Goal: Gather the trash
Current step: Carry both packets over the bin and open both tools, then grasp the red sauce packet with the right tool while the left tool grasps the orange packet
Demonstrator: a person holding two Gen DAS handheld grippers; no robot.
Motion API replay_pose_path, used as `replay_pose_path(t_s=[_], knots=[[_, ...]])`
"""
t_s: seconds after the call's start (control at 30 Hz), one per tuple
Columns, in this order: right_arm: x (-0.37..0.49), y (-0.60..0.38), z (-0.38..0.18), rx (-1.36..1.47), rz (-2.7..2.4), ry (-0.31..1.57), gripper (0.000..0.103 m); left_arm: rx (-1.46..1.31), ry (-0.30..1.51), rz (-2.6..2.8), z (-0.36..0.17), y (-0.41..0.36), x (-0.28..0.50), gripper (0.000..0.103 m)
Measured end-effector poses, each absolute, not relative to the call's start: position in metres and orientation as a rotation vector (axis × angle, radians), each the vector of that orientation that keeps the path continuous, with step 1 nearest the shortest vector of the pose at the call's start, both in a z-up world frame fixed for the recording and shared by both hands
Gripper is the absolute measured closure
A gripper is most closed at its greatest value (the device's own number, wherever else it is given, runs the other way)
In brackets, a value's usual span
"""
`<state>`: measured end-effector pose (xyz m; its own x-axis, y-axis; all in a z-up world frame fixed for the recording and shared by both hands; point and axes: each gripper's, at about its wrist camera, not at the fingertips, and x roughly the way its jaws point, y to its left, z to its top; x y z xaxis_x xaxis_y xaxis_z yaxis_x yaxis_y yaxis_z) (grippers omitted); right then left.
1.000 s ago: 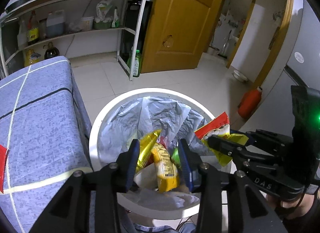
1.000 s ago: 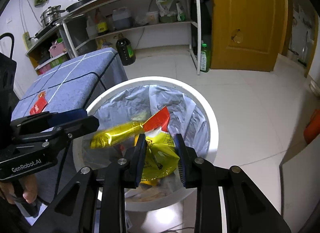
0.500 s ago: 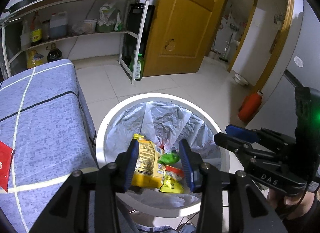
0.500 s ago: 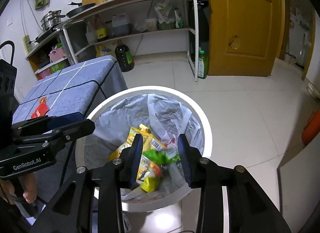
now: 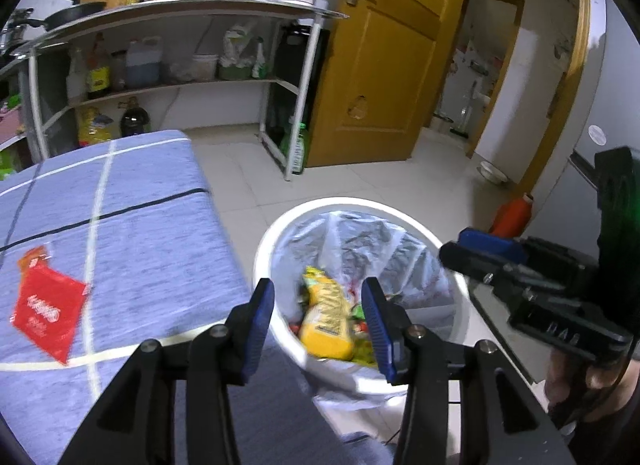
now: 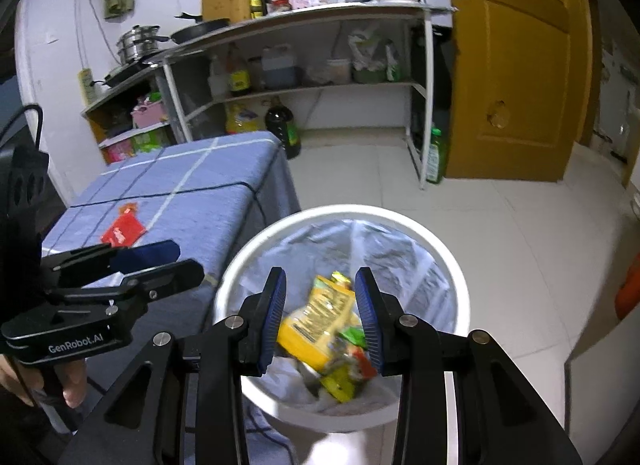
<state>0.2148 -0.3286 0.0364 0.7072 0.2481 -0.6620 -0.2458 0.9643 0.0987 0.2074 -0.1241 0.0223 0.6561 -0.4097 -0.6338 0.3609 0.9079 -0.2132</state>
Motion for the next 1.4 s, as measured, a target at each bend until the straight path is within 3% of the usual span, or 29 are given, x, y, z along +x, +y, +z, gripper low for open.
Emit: replay_pose_path(t_s=[0.6, 0.63, 0.7, 0.73, 1.4], knots=[[0.227, -0.202, 0.040, -0.118, 0.569, 0.742, 0.065, -0.128, 0.718, -0.179, 0.014, 0.019, 0.191, 0.055], [0.227, -0.194, 0.039, -0.134, 0.590, 0.745, 0.064, -0.136, 0.717, -0.167, 0.014, 0.029, 0.191, 0.055], [0.227, -0.176, 0.036, -0.168, 0.620, 0.748, 0.047, -0.144, 0.711, -0.141, 0.013, 0.044, 0.189, 0.055], [0.227, -0.170, 0.035, -0.184, 0.630, 0.745, 0.045, -0.148, 0.710, -0.131, 0.012, 0.051, 0.189, 0.055], [0.264, -0.049, -0.005, -0.445, 0.801, 0.802, 0.044, -0.211, 0.732, -0.084, -0.003, 0.125, 0.174, 0.055]])
